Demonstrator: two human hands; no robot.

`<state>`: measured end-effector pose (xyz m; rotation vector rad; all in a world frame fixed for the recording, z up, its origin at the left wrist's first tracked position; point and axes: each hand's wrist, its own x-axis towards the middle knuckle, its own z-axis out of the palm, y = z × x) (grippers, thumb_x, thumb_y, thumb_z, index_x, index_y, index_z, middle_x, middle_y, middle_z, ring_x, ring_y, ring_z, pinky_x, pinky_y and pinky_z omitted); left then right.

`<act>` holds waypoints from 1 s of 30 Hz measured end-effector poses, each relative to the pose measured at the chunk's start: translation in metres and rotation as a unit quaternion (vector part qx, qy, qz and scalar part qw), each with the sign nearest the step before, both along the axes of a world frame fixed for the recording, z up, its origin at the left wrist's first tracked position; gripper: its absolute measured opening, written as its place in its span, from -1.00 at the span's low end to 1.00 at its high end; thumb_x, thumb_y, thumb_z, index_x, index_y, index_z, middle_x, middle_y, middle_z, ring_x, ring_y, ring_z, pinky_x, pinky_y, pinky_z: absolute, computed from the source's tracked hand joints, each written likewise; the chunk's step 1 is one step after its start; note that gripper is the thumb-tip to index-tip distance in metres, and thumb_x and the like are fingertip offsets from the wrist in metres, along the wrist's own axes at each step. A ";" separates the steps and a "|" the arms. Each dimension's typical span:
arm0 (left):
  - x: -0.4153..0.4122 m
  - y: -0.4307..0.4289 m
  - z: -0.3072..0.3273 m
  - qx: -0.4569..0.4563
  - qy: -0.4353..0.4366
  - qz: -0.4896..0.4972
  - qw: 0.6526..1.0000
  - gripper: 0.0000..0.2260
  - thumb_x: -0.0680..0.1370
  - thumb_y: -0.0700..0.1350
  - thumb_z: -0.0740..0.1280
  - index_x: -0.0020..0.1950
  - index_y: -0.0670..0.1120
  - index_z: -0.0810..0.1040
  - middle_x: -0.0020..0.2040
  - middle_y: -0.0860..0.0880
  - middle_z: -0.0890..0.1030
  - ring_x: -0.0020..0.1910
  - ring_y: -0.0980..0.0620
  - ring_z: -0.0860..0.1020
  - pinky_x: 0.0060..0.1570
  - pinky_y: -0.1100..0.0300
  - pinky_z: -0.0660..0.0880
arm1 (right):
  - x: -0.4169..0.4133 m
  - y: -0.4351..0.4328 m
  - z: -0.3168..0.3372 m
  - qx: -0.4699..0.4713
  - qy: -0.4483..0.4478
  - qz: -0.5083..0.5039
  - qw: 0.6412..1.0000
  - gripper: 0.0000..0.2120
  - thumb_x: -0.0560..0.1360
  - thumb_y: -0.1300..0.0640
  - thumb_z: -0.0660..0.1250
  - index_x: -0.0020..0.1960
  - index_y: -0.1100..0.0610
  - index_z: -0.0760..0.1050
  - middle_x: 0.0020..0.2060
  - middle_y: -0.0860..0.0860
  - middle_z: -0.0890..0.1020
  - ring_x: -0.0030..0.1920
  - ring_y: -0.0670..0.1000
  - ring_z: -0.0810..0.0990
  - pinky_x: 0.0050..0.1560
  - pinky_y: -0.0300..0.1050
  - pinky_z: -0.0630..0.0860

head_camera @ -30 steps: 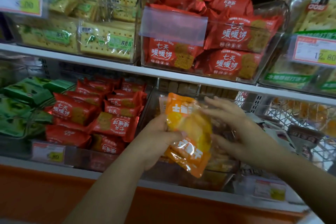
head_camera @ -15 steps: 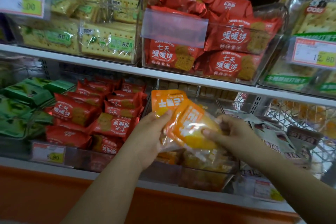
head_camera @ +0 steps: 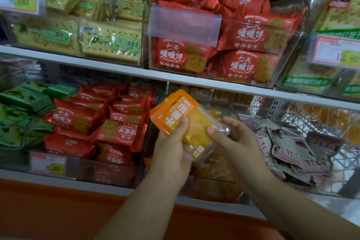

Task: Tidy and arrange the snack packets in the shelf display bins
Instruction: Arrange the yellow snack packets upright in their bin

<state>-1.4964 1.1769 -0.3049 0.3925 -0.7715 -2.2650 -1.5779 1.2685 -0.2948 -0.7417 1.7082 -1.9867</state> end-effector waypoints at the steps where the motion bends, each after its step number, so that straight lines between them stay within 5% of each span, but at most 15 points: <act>1: -0.001 0.000 0.000 -0.007 -0.005 0.002 1.000 -0.66 0.49 -0.07 0.33 0.26 -0.07 0.51 0.05 -0.12 0.67 -0.06 -0.07 0.66 -0.28 0.10 0.60 | 0.005 0.001 -0.001 -0.040 -0.090 0.049 0.994 -0.44 0.22 0.14 0.47 0.20 0.19 0.45 0.06 0.17 0.63 0.02 0.12 0.65 -0.04 0.00 0.61; 3: -0.003 0.002 0.002 -0.036 -0.029 -0.003 0.999 -0.66 0.51 -0.01 0.29 0.26 -0.07 0.50 0.08 -0.15 0.66 0.01 -0.13 0.64 -0.12 0.02 0.60 | 0.017 0.002 0.000 -0.086 -0.192 0.127 0.969 -0.52 0.31 0.24 0.38 0.22 0.27 0.46 0.06 0.20 0.64 0.04 0.12 0.65 -0.01 -0.04 0.62; 5: -0.006 0.006 0.004 -0.056 -0.056 -0.018 0.997 -0.69 0.55 0.00 0.25 0.26 -0.08 0.51 0.09 -0.15 0.65 0.07 -0.14 0.62 0.06 -0.04 0.55 | 0.021 0.002 -0.003 -0.108 -0.199 0.140 0.964 -0.59 0.36 0.26 0.34 0.21 0.27 0.49 0.07 0.19 0.64 0.07 0.11 0.64 0.05 -0.02 0.59; 9: -0.010 0.007 0.004 -0.176 -0.142 -0.035 0.973 -0.82 0.58 -0.02 0.26 0.13 0.02 0.57 0.06 -0.02 0.66 0.08 -0.01 0.61 0.22 -0.08 0.47 | 0.005 0.009 0.002 -0.094 -0.165 0.073 0.979 -0.70 0.40 0.22 0.34 0.12 0.24 0.55 -0.04 0.18 0.68 -0.09 0.13 0.67 -0.08 0.03 0.62; 11: -0.009 -0.004 0.004 -0.269 -0.204 0.005 0.941 -0.84 0.59 -0.03 0.26 0.13 0.09 0.54 0.04 0.12 0.60 0.09 0.10 0.56 0.22 0.01 0.46 | -0.011 0.022 0.006 -0.021 -0.059 -0.001 0.998 -0.79 0.43 0.18 0.36 0.06 0.16 0.56 -0.13 0.11 0.70 -0.18 0.08 0.68 -0.21 -0.01 0.61; 14: -0.004 -0.026 0.005 -0.398 -0.282 0.075 0.870 -0.70 0.60 -0.06 0.24 0.32 0.12 0.39 0.03 0.26 0.46 -0.04 0.34 0.43 -0.12 0.41 0.35 | -0.038 0.043 0.012 0.088 0.148 -0.112 0.979 -0.86 0.45 0.14 0.39 -0.04 -0.05 0.52 -0.23 -0.08 0.66 -0.21 -0.11 0.66 -0.28 -0.29 0.54; 16: -0.008 -0.039 0.001 -0.476 -0.309 0.081 0.819 -0.72 0.60 -0.10 0.24 0.31 0.07 0.42 0.08 0.20 0.49 -0.08 0.35 0.42 -0.22 0.50 0.29 | -0.056 0.051 0.016 0.126 0.262 -0.145 0.946 -0.79 0.45 0.14 0.39 -0.05 -0.15 0.46 -0.22 -0.19 0.60 -0.18 -0.17 0.60 -0.26 -0.32 0.46; 20: -0.036 -0.054 -0.012 -0.585 -0.357 0.037 0.727 -0.80 0.59 -0.18 0.25 0.19 -0.04 0.55 0.07 0.04 0.59 0.00 0.18 0.52 -0.16 0.53 0.35 | -0.094 0.049 0.019 0.191 0.398 -0.070 0.895 -0.70 0.51 0.21 0.32 0.04 -0.19 0.43 -0.03 -0.07 0.56 -0.04 -0.13 0.52 0.00 -0.24 0.41; 23: -0.060 -0.062 -0.013 -0.633 -0.372 -0.013 0.679 -0.79 0.57 -0.21 0.27 0.17 -0.06 0.57 0.11 0.01 0.60 0.10 0.13 0.53 -0.13 0.53 0.36 | -0.114 0.042 0.017 0.232 0.500 -0.014 0.834 -0.70 0.50 0.24 0.32 0.18 -0.03 0.49 0.02 -0.06 0.53 0.05 -0.06 0.51 0.05 -0.22 0.37; 26: -0.083 -0.074 -0.009 -0.718 -0.397 0.007 0.571 -0.73 0.53 -0.11 0.35 0.22 0.05 0.54 0.28 0.03 0.50 0.28 0.05 0.41 0.21 0.25 0.33 | -0.125 0.033 0.017 0.222 0.567 -0.029 0.792 -0.72 0.46 0.24 0.38 0.15 0.08 0.52 -0.12 -0.10 0.57 -0.09 -0.04 0.56 -0.14 -0.21 0.42; 30: -0.103 -0.090 -0.010 -0.797 -0.443 -0.027 0.410 -0.58 0.51 0.05 0.36 0.36 0.16 0.40 0.49 0.01 0.18 0.47 -0.11 0.09 0.44 -0.10 -0.04 | -0.135 0.020 0.018 0.241 0.639 -0.021 0.730 -0.74 0.46 0.13 0.39 0.13 -0.01 0.51 -0.12 -0.05 0.65 -0.14 0.00 0.62 -0.20 -0.01 0.57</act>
